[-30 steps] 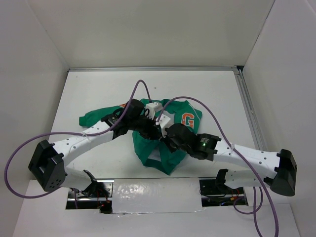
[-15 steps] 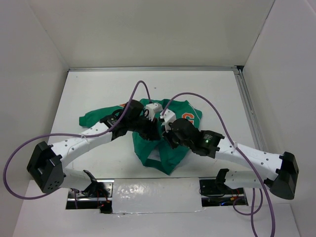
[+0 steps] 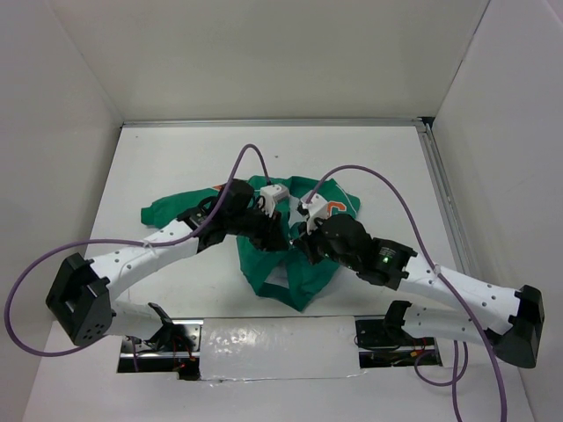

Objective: Zip up the jacket

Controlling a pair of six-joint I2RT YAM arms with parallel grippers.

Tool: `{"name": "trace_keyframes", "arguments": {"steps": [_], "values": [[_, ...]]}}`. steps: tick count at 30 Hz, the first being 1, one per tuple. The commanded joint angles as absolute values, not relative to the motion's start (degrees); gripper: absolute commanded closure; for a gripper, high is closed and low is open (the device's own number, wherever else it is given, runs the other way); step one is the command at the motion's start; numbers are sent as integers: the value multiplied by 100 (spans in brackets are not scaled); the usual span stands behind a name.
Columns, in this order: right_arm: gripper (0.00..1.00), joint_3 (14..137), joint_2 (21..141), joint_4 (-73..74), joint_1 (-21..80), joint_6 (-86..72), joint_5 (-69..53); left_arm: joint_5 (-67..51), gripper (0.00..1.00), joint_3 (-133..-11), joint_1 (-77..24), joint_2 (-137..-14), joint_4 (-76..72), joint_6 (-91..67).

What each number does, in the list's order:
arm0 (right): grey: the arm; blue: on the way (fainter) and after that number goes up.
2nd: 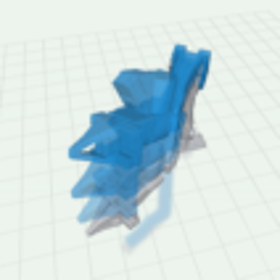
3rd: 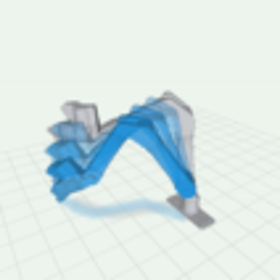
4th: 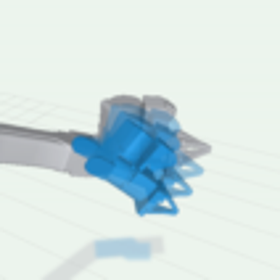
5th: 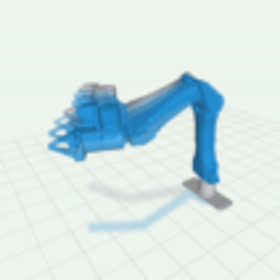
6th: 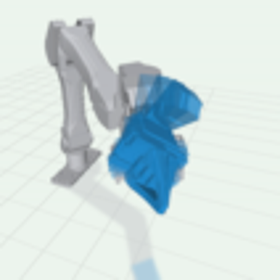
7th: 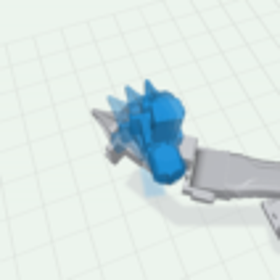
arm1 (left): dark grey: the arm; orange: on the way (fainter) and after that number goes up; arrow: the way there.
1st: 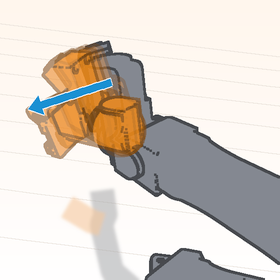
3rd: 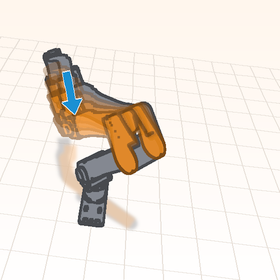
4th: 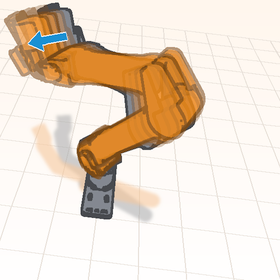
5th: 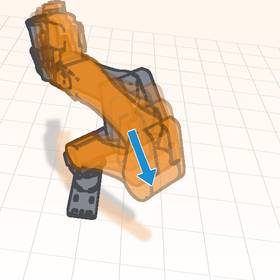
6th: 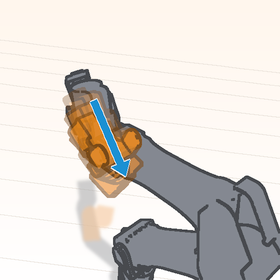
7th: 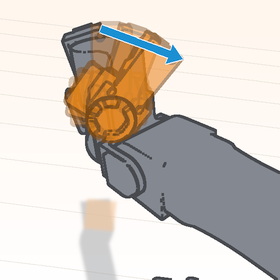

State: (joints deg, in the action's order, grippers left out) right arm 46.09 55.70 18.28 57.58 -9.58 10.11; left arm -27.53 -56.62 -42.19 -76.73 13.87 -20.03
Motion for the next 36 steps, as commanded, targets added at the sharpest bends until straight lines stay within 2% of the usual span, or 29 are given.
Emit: {"name": "trace_keyframes", "arguments": {"steps": [1, 6, 11, 14, 15, 16, 17, 19, 20, 21, 22, 26, 36], "values": [[100, 4579, 5169, 914, 5617, -976, 1188, -3207, 100, -5292, -4263, -7585, 1450, -2100], [100, 4579, 5246, 949, 5564, -897, 1126, -3796, 100, -4817, -4271, -7164, 1204, -2171], [100, 4571, 5397, 984, 5572, -949, 774, -3648, 100, -4878, -4280, -7014, 1292, -2153], [100, 4500, 5222, 1011, 5563, -1037, 730, -3472, 82, -5079, -4280, -7066, 1415, -2205], [100, 4448, 5169, 1011, 5555, -1046, 642, -3393, 66, -5124, -4280, -7084, 1459, -2232], [100, 4430, 5133, 993, 5572, -1098, 546, -3227, 60, -5150, -4280, -7084, 1520, -2276], [100, 4369, 5089, 976, 5555, -1151, 362, -3147, 49, -5211, -4280, -7075, 1547, -2363], [100, 4298, 5063, 932, 5581, -1256, 212, -2962, 38, -5229, -4280, -7005, 1591, -2443], [100, 4228, 5071, 888, 5564, -1326, 54, -2910, 16, -5238, -4280, -6979, 1600, -2556], [100, 4201, 5089, 888, 5581, -1379, 27, -2787, 9, -5247, -4280, -6909, 1661, -2601], [100, 4175, 5098, 879, 5572, -1432, 26, -2734, 5, -5238, -4280, -6856, 1705, -2715], [100, 4017, 5115, 747, 5581, -1573, -500, -2488, 1, -5142, -4280, -6470, 1916, -3075], [100, 3780, 5414, -139, 5590, -2389, -1010, -2382, 1, -4421, -4289, -5266, 2390, -4762]]}}
